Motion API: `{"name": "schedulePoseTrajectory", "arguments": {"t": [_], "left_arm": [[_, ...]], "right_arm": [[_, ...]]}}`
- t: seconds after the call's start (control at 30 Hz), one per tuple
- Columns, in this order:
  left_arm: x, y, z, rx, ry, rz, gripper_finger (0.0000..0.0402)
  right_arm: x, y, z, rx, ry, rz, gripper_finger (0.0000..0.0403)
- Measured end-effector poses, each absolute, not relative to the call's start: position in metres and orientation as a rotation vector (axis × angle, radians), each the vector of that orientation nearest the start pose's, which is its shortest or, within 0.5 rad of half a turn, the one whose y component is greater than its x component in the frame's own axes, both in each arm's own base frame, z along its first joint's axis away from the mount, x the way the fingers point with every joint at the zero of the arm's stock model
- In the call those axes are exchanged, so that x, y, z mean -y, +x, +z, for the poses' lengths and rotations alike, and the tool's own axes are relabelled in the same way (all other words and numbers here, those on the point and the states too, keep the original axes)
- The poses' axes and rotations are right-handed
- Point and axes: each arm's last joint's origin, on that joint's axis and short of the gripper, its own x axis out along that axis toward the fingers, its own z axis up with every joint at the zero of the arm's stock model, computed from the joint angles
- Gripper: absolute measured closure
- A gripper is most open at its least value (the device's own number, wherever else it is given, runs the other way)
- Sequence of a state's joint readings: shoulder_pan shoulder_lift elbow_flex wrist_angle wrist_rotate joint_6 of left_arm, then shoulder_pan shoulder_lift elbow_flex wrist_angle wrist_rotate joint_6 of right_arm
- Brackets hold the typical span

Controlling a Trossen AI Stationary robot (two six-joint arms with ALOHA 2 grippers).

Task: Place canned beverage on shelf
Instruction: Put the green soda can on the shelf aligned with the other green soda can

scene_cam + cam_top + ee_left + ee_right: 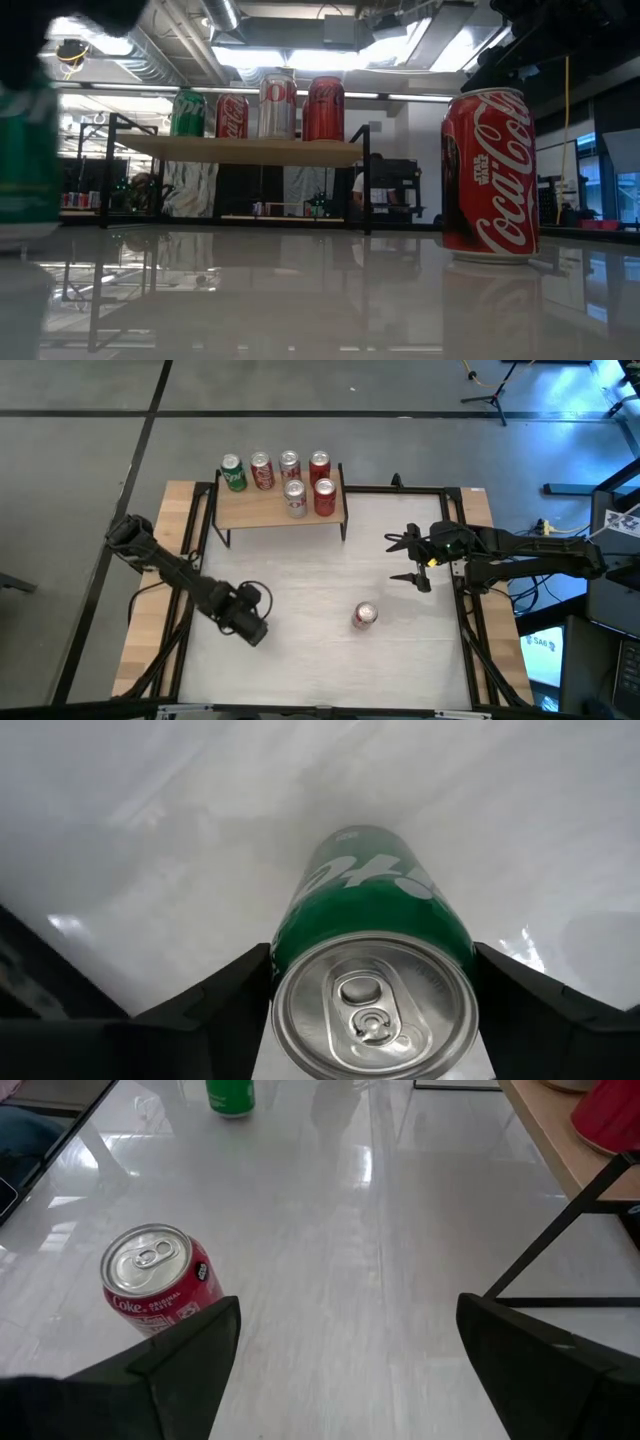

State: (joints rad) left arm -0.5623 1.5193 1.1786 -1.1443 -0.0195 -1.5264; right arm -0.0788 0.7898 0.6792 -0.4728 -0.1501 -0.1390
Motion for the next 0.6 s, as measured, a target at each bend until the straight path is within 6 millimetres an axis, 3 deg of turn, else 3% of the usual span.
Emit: {"name": "schedulePoseTrajectory", "arguments": {"t": [0.4, 0.6], "left_arm": [[0.072, 0.271, 0.284, -1.323, -0.449, 0.306, 0.013], [0.034, 0.277, 0.286, -1.339, -0.251, 0.179, 0.013]], "right_arm": [[0.009, 0.165, 0.271, -0.573, -0.069, 0.109, 0.0038], [0.009, 0.165, 0.271, -0.573, -0.069, 0.109, 0.0038]]}}
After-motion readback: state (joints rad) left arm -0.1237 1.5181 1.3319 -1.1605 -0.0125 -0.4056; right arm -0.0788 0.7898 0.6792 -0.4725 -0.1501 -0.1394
